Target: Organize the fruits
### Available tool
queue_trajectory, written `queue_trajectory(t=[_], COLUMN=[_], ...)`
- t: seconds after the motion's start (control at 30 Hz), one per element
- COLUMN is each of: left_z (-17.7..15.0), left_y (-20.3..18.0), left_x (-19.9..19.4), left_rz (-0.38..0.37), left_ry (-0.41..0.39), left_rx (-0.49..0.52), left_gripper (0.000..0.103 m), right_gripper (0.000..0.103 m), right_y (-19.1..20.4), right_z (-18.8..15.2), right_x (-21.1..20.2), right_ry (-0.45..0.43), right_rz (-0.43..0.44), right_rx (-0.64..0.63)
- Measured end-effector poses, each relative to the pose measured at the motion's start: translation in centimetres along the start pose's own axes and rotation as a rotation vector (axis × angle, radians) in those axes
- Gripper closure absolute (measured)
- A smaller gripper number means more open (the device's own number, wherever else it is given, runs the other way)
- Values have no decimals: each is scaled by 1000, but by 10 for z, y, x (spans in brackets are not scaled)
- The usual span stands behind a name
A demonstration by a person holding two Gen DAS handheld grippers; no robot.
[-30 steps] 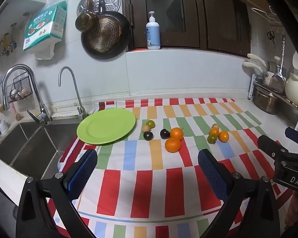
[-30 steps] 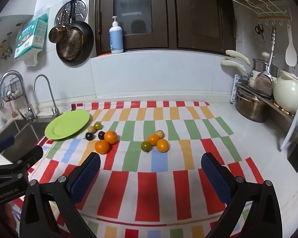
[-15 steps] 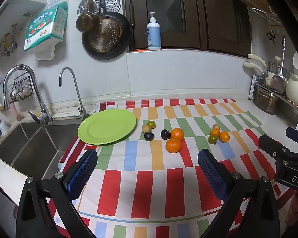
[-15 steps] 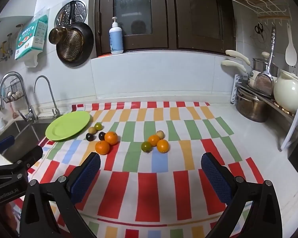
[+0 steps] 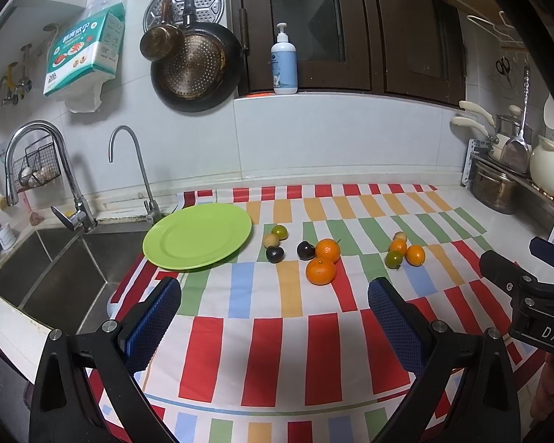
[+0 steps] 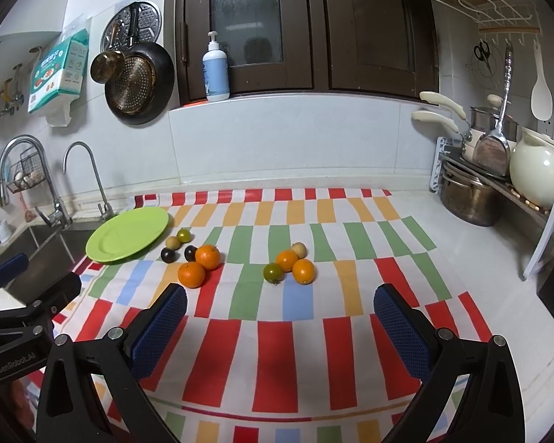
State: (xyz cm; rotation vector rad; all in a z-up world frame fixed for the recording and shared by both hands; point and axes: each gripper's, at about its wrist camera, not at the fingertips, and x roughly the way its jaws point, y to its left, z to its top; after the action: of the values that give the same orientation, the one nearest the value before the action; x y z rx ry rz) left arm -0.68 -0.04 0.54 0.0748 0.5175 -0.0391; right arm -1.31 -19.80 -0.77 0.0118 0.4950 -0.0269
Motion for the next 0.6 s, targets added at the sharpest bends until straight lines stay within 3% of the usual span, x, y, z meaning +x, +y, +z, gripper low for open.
queue_trajectory(t=[0.6], left_z=[0], left_y=[1], left_x=[0], left_rz=[-2], left_ry=[0], left_rx=[-1], left_gripper=[0], right_gripper=[0], right_y=[1], right_z=[0], right_x=[0], right_ry=[2], right_rz=[0], right_rx=[1])
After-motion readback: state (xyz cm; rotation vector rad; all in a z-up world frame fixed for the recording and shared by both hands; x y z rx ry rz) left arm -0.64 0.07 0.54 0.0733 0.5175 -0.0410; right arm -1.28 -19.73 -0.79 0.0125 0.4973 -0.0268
